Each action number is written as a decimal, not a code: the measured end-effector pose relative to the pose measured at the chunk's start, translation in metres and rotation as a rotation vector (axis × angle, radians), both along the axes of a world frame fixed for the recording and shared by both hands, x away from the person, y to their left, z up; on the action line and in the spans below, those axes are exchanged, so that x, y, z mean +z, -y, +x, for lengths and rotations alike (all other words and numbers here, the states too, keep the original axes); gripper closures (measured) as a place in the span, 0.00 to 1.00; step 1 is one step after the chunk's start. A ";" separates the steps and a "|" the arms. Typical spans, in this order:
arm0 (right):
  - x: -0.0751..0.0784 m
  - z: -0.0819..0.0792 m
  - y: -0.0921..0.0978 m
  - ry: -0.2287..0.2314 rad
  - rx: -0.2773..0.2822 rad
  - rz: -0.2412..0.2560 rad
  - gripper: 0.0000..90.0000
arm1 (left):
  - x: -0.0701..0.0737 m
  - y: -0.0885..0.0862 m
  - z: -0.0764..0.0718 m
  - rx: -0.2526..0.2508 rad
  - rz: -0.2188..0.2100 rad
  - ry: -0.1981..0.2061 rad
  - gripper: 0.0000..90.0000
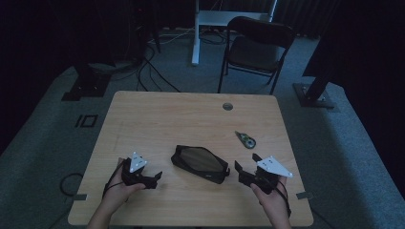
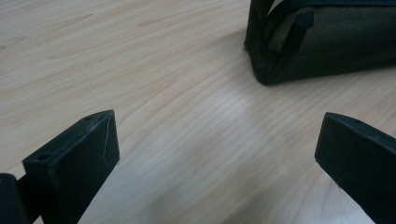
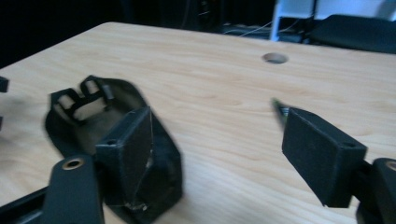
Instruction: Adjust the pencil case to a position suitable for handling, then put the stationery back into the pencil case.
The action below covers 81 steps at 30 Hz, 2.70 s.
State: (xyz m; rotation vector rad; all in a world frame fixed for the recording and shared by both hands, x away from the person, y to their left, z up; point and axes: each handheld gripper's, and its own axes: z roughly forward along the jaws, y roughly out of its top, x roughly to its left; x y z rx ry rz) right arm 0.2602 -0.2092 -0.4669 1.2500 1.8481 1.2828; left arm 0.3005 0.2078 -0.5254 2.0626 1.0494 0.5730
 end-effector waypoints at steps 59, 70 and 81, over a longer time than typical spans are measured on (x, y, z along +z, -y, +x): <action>-0.010 0.002 0.029 0.008 -0.058 -0.035 0.20 | 0.003 0.069 0.067 -0.060 -0.037 -0.006 0.00; -0.022 0.021 0.038 -0.005 -0.046 -0.052 0.20 | -0.006 0.034 0.050 -0.036 -0.008 -0.053 0.00; -0.044 0.065 0.060 -0.030 -0.021 -0.083 0.25 | -0.011 -0.007 0.023 0.022 -0.005 -0.080 0.00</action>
